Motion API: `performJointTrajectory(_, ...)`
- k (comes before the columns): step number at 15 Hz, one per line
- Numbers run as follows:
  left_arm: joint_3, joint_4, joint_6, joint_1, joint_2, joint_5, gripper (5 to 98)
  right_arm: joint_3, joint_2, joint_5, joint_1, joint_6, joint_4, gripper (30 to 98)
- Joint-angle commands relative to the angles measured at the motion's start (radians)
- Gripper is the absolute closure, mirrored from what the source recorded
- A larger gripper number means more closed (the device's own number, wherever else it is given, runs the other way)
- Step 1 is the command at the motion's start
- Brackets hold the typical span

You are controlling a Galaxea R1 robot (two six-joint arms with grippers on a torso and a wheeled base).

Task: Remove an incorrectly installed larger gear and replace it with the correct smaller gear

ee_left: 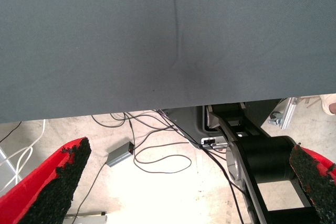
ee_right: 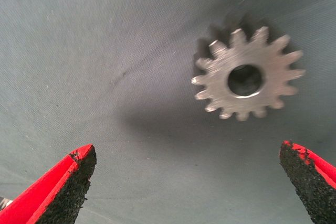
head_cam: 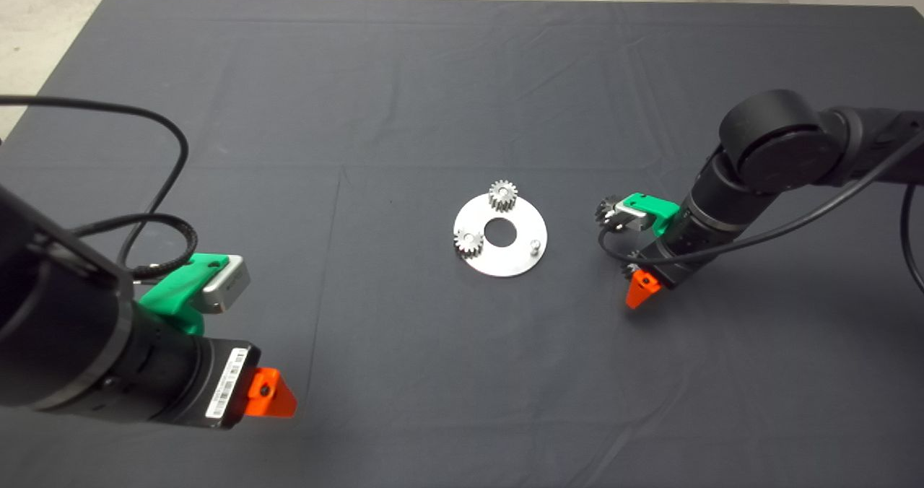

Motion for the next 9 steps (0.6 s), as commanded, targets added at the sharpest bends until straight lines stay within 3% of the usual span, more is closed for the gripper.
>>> performJointTrajectory(1,0.015,-0.016,-0.003,-0.010,-0.001,0.004,5.8,0.004,0.000,-0.131,-0.008,-0.033,-0.109,36.2)
performJointTrajectory(5,0.015,-0.017,-0.003,-0.010,-0.002,0.004,5.8,0.009,-0.003,-0.131,-0.007,-0.052,-0.195,36.2)
performJointTrajectory(9,0.015,-0.016,-0.003,-0.010,-0.002,0.004,5.8,0.009,0.000,-0.131,-0.007,-0.052,-0.226,36.2)
